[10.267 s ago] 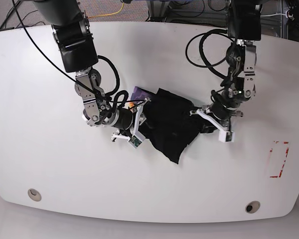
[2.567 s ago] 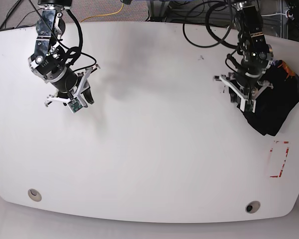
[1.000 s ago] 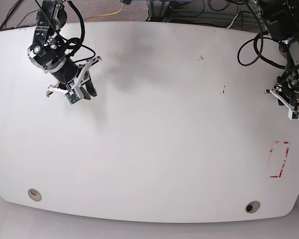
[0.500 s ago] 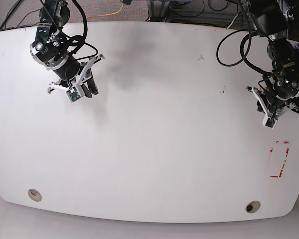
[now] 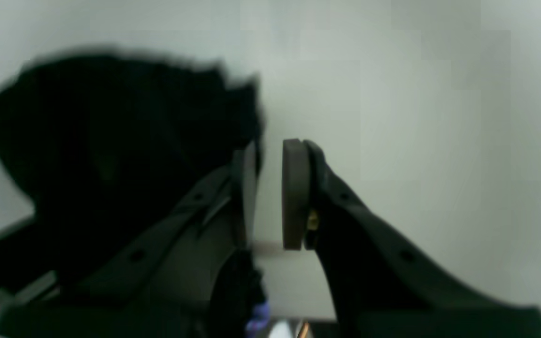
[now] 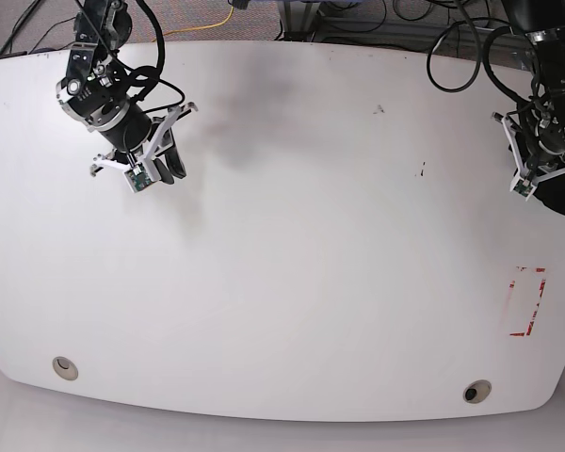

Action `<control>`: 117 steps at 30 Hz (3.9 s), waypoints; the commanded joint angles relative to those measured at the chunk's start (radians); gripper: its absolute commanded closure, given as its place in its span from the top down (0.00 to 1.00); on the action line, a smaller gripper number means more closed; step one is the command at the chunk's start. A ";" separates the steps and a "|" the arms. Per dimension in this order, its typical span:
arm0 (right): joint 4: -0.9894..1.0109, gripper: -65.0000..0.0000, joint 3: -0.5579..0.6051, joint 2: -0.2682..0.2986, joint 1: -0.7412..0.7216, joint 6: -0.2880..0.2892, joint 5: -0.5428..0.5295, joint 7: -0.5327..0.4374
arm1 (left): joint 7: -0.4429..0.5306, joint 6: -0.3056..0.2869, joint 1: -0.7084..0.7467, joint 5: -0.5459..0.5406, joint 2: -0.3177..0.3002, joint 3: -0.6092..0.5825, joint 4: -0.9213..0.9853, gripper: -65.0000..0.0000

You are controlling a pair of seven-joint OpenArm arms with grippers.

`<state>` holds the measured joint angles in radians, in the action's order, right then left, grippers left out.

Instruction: Layout the t-shirt on the table in an organized manner, then fold the t-shirt properly

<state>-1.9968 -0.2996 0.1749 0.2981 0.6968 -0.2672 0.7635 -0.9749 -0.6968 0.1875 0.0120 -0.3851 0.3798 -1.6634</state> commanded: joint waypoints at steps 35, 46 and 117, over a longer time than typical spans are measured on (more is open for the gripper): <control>-0.031 0.15 -0.006 0.008 0.016 0.001 -0.014 -0.023 | 0.139 -0.001 -0.096 -0.013 -0.150 0.005 0.147 0.13; -0.028 0.16 0.000 0.008 -0.044 -0.004 0.022 -0.089 | 0.176 -0.001 -0.098 -0.005 0.042 0.025 -0.076 0.13; 0.074 0.15 -0.040 -0.039 0.876 -0.125 0.090 -0.615 | 0.996 0.389 1.122 -0.007 0.306 -0.189 -0.318 0.13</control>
<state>-1.9427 -0.3672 0.1314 1.1412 0.5594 -0.1791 0.1585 -0.0055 -0.3099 1.2915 0.0078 -0.0772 0.1902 -1.9858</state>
